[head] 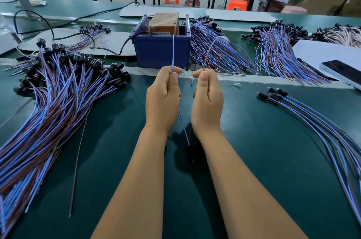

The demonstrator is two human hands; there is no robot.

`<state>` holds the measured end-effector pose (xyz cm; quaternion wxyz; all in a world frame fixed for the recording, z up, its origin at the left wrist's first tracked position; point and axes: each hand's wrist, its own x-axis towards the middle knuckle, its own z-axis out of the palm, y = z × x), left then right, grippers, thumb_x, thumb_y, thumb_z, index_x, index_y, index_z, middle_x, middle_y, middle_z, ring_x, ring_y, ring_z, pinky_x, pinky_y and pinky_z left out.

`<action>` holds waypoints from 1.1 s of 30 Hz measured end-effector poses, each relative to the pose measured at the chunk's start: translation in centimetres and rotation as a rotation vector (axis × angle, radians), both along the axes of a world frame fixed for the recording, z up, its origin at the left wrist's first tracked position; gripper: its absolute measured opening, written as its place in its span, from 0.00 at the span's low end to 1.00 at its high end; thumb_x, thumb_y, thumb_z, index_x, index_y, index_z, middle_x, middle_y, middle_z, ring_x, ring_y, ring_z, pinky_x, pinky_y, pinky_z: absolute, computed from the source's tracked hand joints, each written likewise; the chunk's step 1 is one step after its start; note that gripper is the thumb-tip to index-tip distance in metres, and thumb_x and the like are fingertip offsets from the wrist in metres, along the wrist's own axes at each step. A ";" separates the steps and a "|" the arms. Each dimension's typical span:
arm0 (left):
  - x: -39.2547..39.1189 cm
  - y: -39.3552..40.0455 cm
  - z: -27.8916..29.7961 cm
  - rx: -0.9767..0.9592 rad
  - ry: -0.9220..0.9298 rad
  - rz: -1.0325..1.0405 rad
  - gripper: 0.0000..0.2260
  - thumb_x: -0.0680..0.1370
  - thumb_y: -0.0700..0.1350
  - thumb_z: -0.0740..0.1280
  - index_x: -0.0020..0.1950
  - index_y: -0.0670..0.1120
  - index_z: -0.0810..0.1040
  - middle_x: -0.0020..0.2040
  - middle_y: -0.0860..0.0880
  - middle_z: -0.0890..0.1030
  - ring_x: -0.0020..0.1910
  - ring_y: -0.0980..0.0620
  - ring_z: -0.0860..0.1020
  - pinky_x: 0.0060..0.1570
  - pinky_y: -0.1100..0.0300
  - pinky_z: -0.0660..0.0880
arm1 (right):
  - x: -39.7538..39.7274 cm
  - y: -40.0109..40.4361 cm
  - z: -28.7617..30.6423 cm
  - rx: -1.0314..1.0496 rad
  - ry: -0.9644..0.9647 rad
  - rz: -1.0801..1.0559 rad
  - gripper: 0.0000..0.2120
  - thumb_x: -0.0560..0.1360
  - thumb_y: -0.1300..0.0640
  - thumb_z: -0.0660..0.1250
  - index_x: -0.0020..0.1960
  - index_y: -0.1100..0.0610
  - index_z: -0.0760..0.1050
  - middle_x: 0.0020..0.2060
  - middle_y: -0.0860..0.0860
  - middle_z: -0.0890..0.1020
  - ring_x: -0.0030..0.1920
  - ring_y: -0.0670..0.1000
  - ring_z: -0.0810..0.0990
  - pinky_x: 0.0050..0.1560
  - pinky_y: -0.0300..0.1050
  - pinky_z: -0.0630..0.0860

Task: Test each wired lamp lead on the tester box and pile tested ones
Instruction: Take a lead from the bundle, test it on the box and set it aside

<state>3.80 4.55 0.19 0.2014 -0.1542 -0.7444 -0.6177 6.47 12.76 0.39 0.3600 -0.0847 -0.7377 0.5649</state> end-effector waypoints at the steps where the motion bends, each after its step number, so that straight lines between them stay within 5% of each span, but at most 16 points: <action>1: 0.0 0.0 0.0 0.001 -0.003 0.010 0.09 0.82 0.49 0.56 0.49 0.58 0.74 0.28 0.56 0.73 0.29 0.52 0.72 0.34 0.54 0.74 | 0.0 0.0 0.0 0.010 -0.004 0.003 0.13 0.82 0.49 0.51 0.46 0.49 0.72 0.28 0.38 0.71 0.31 0.43 0.69 0.36 0.44 0.67; 6: 0.2 -0.1 0.3 0.011 0.079 0.134 0.10 0.81 0.49 0.55 0.47 0.53 0.75 0.29 0.55 0.74 0.31 0.48 0.73 0.35 0.48 0.74 | -0.4 0.5 -0.1 -0.002 -0.045 0.003 0.12 0.82 0.55 0.57 0.47 0.54 0.77 0.32 0.43 0.74 0.34 0.43 0.70 0.39 0.43 0.68; 12: -0.2 -0.1 0.0 0.070 -0.003 0.141 0.14 0.80 0.39 0.55 0.58 0.51 0.75 0.30 0.54 0.75 0.26 0.58 0.68 0.30 0.64 0.66 | -0.5 0.5 -0.3 -0.033 -0.125 0.044 0.09 0.80 0.58 0.60 0.58 0.51 0.75 0.27 0.41 0.69 0.30 0.43 0.67 0.38 0.44 0.67; 17: -0.6 -0.3 -0.1 0.137 -0.188 0.175 0.11 0.81 0.44 0.55 0.44 0.55 0.72 0.26 0.57 0.68 0.25 0.57 0.63 0.30 0.57 0.63 | -0.2 0.5 0.0 -0.026 -0.194 0.069 0.09 0.78 0.61 0.59 0.51 0.50 0.75 0.32 0.52 0.76 0.33 0.50 0.71 0.38 0.51 0.72; 23: -1.1 -0.9 0.2 0.343 -0.335 0.159 0.10 0.79 0.39 0.57 0.41 0.46 0.76 0.28 0.54 0.69 0.26 0.56 0.64 0.25 0.65 0.64 | -0.2 0.5 -0.1 -0.103 -0.195 0.091 0.12 0.76 0.65 0.57 0.46 0.52 0.76 0.28 0.45 0.71 0.28 0.42 0.67 0.29 0.36 0.65; 33: -1.3 -1.7 0.1 0.428 -0.399 0.180 0.11 0.80 0.43 0.59 0.42 0.51 0.77 0.27 0.55 0.63 0.25 0.56 0.60 0.24 0.64 0.60 | -0.3 0.6 -0.2 -0.082 -0.150 0.018 0.11 0.81 0.53 0.60 0.42 0.51 0.76 0.24 0.41 0.69 0.28 0.44 0.64 0.34 0.43 0.64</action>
